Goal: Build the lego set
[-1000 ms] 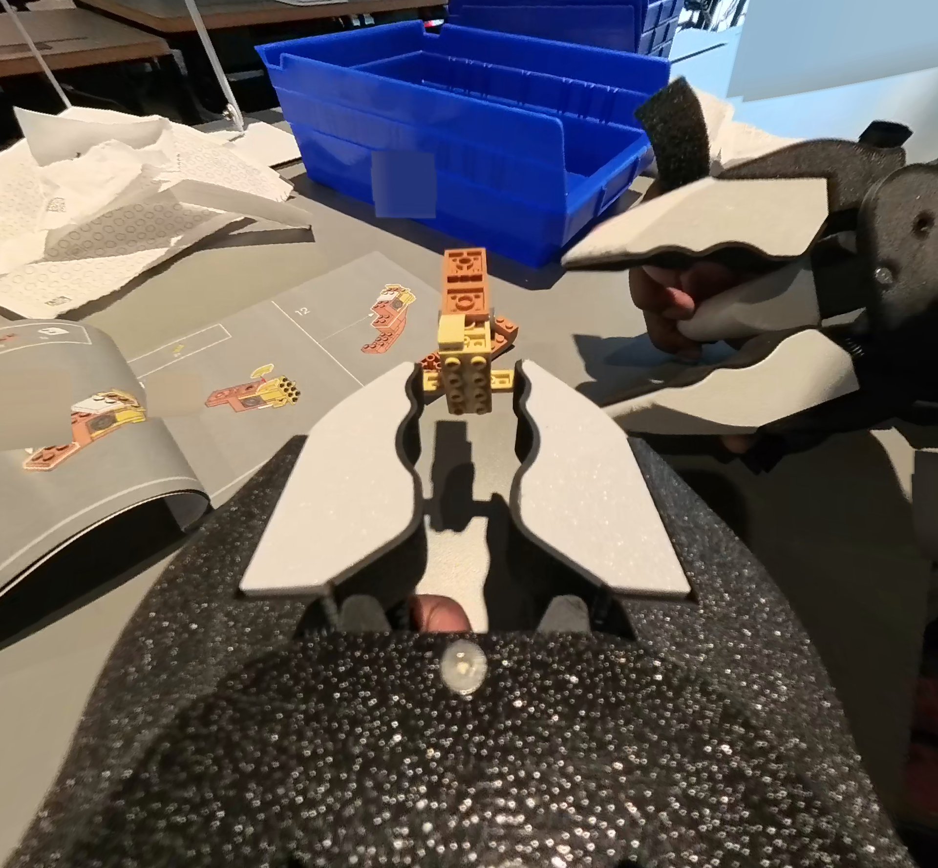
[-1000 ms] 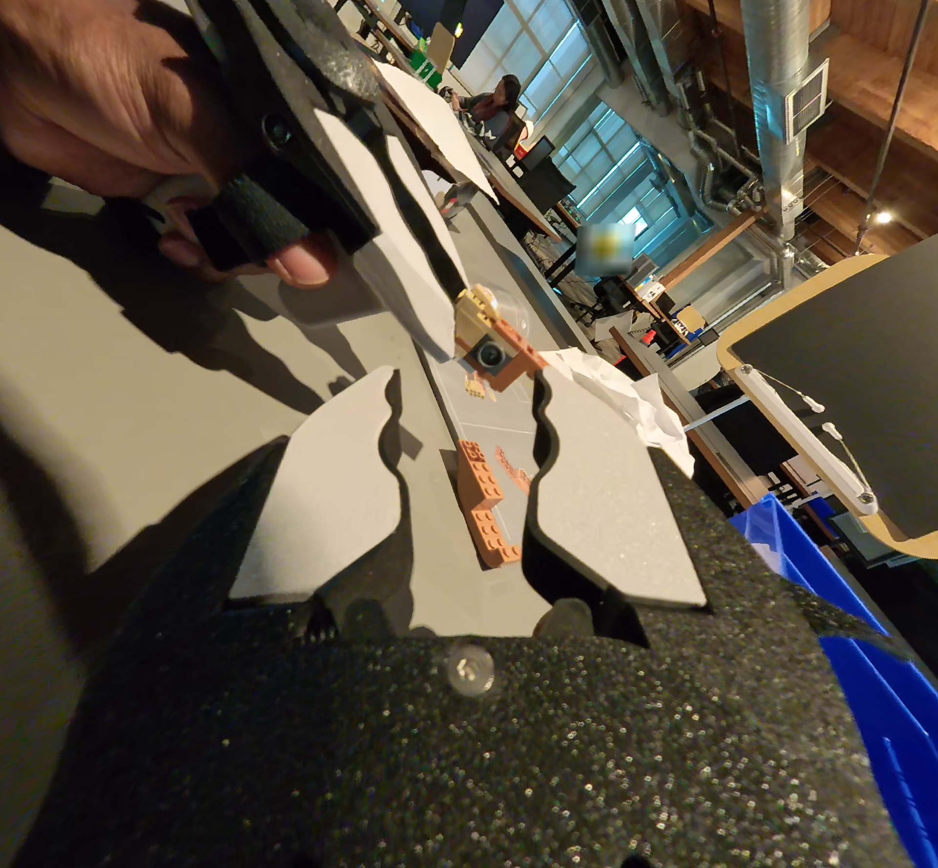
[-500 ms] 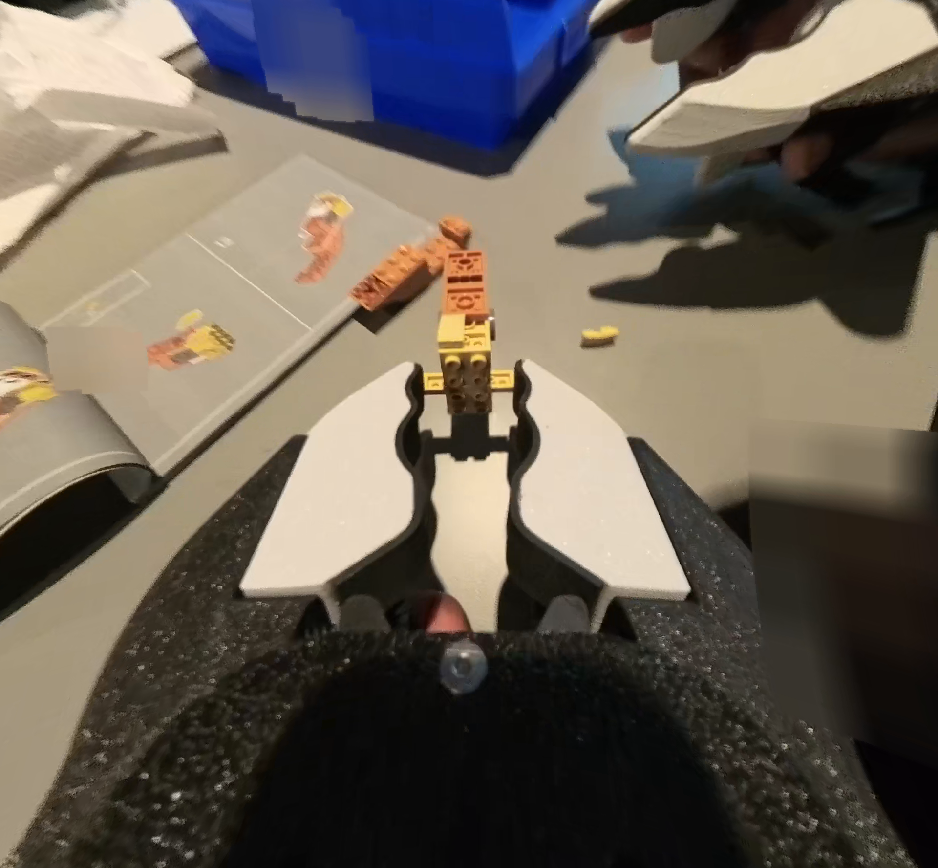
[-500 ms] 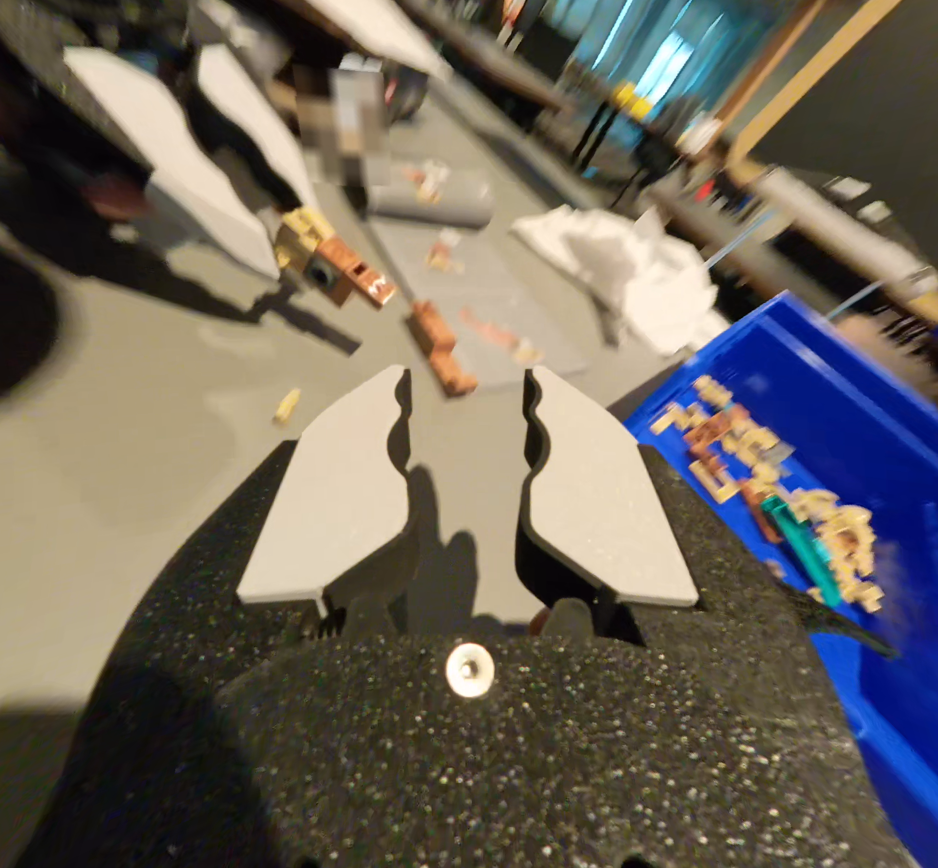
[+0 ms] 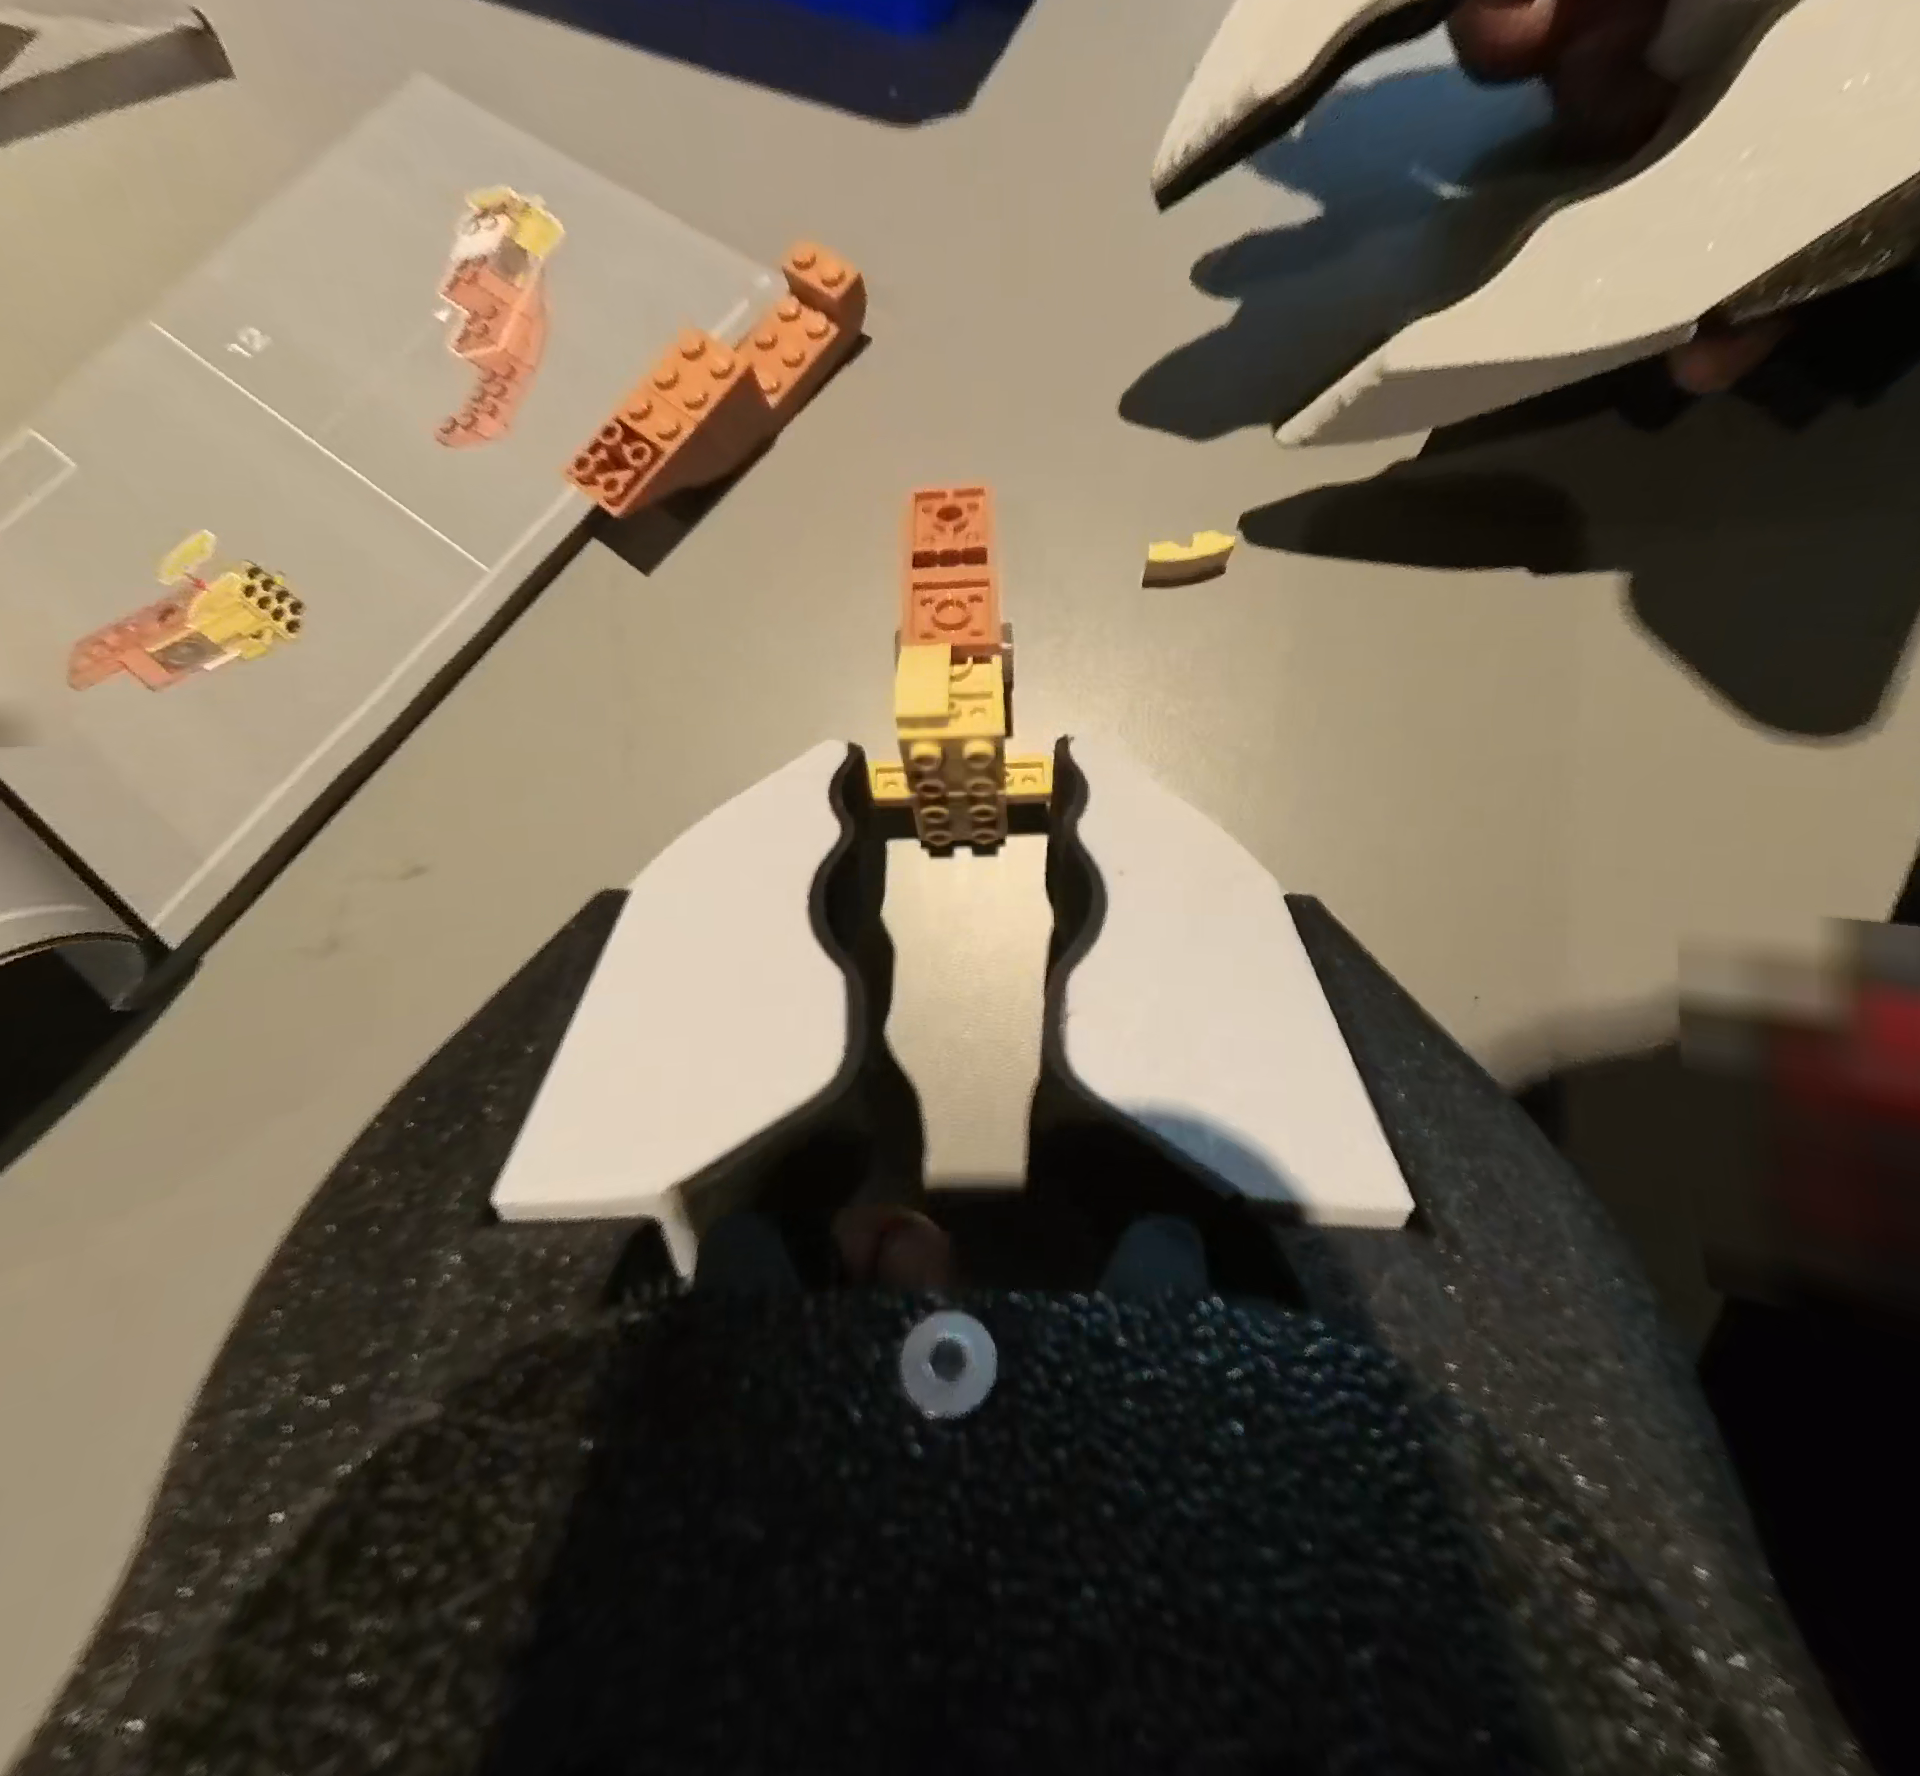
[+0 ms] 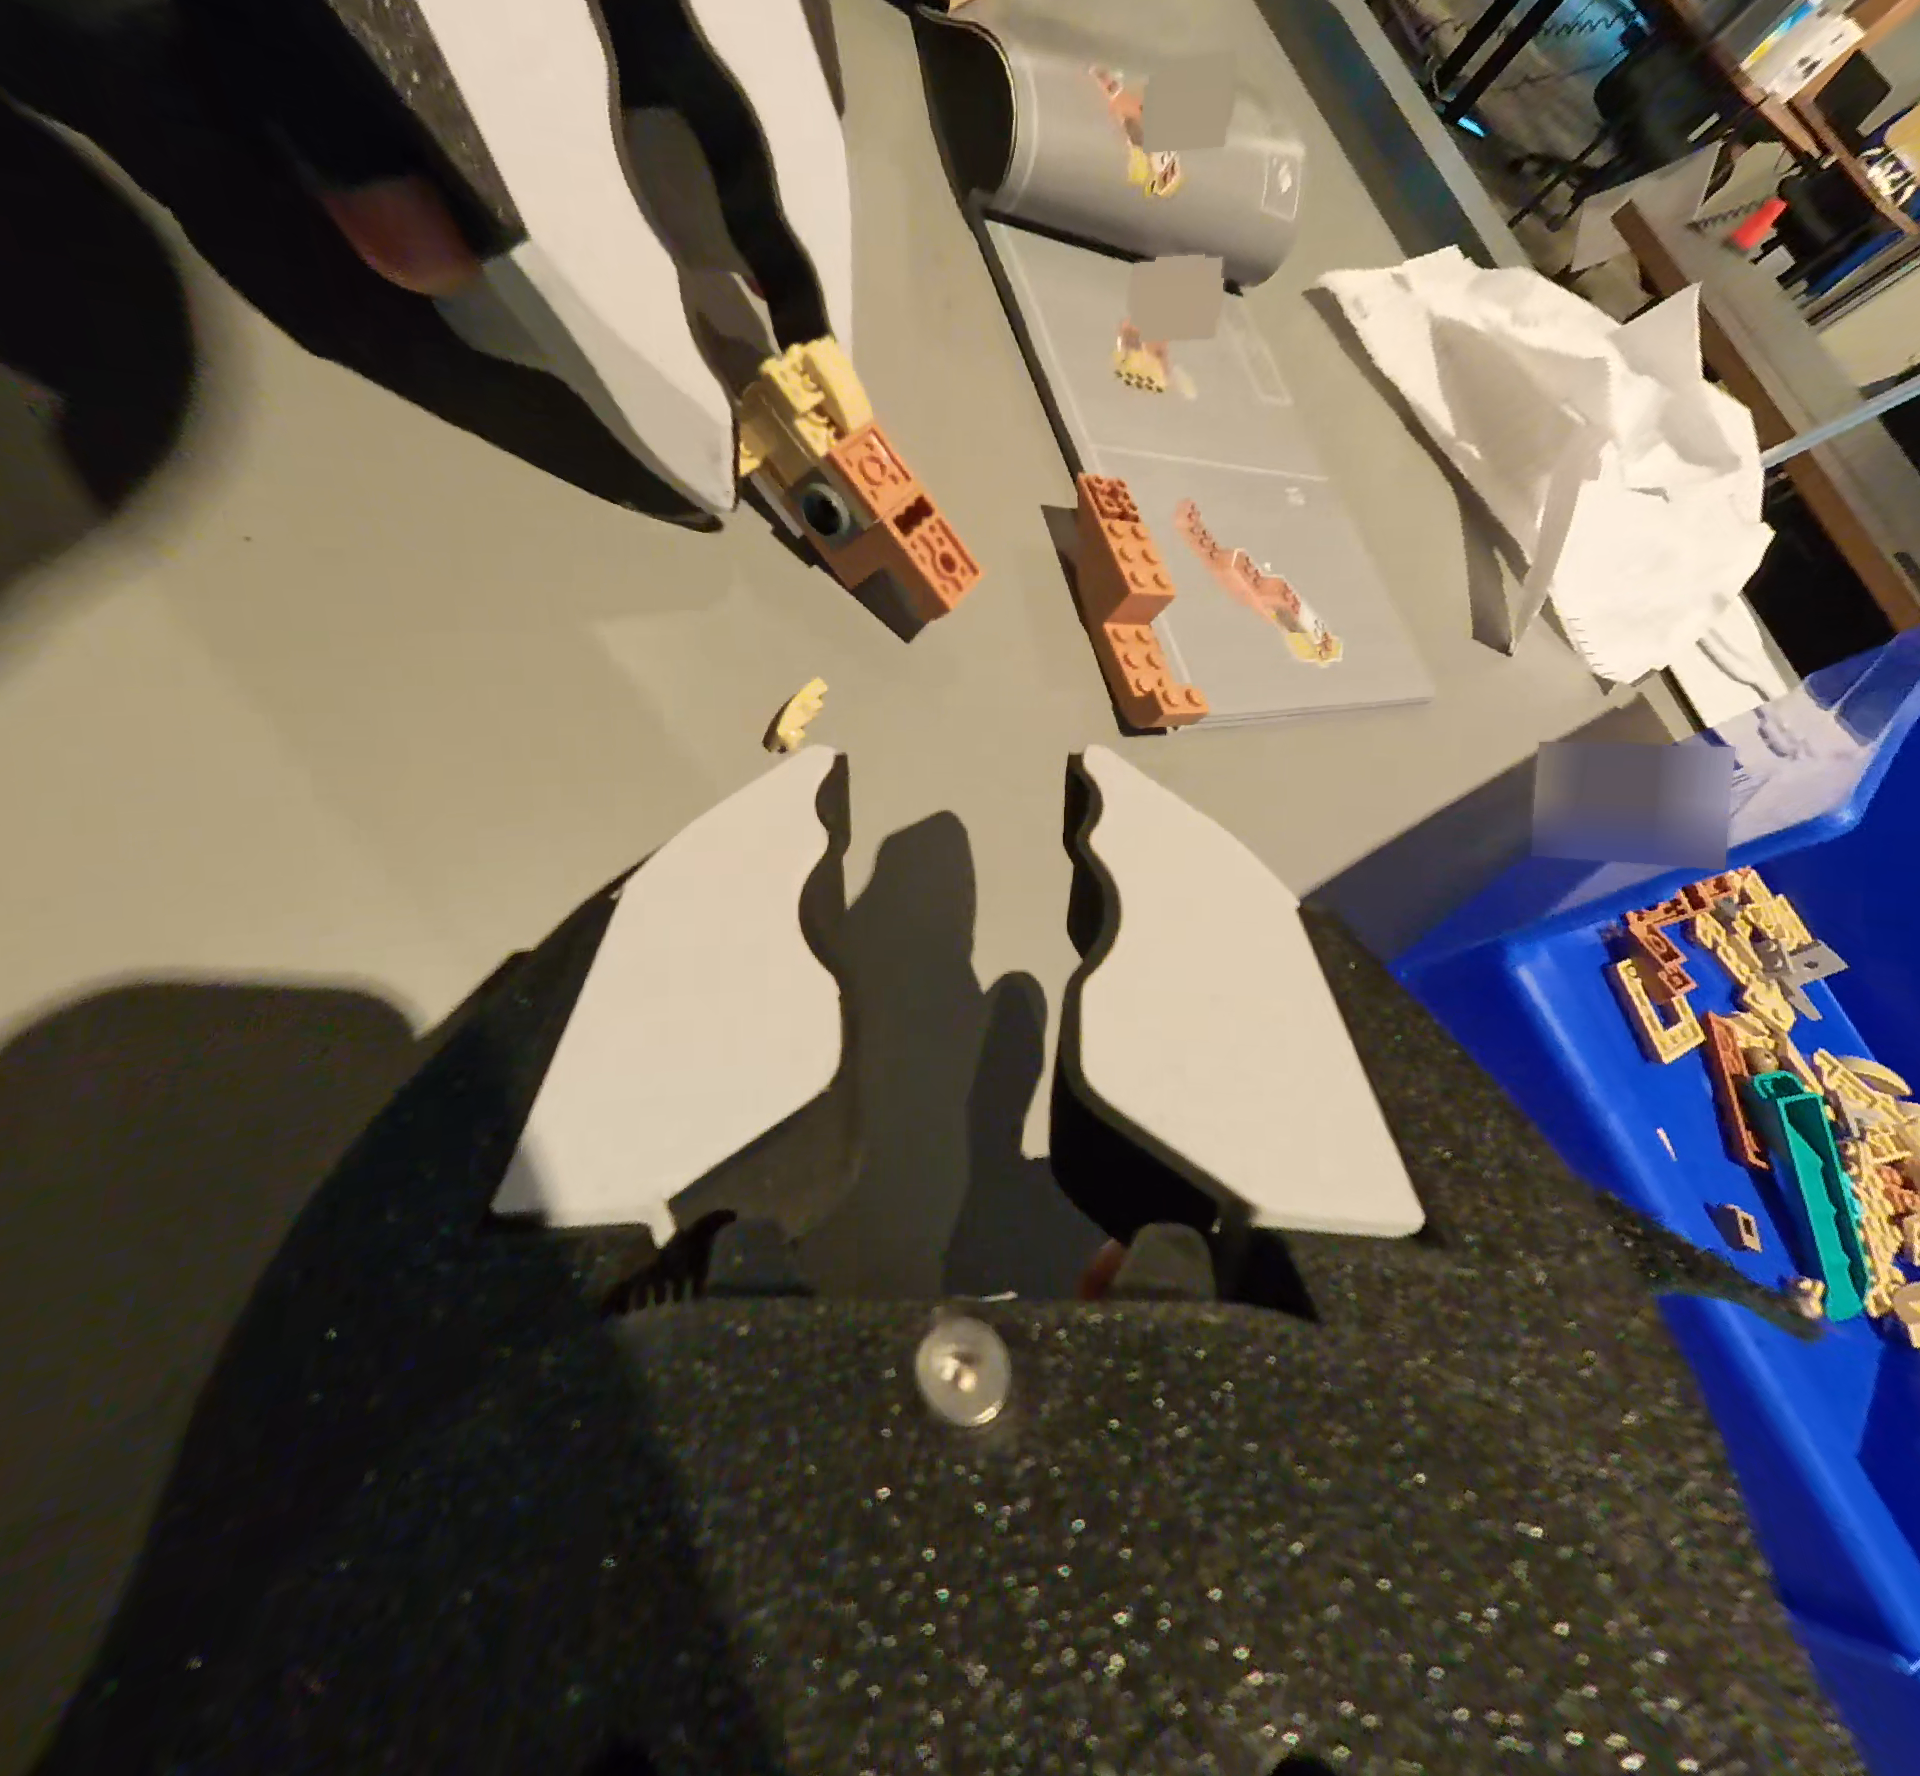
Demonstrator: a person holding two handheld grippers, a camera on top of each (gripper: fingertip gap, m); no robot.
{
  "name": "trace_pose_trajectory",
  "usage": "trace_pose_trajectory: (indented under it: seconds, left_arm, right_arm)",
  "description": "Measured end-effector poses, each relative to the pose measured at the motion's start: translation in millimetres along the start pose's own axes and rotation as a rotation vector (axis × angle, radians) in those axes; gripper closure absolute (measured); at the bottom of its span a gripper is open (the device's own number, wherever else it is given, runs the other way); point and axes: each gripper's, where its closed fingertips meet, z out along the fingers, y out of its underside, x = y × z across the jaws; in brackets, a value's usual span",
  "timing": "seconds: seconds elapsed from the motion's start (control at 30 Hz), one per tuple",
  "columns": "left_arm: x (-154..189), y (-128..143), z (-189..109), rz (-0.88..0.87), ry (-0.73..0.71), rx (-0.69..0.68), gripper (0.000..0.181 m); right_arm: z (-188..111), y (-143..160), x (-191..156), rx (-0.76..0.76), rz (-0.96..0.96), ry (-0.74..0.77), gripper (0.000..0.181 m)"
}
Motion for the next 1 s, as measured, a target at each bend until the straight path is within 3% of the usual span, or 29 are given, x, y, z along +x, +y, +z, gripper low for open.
trace_pose_trajectory:
  seconds: [1.0]
  left_arm:
    - [-1.1, 1.2, -1.0, -0.002, -0.017, -0.007, 0.144]
  right_arm:
    - [-1.5, 2.3, 0.1, 0.004, -0.018, 0.009, 0.142]
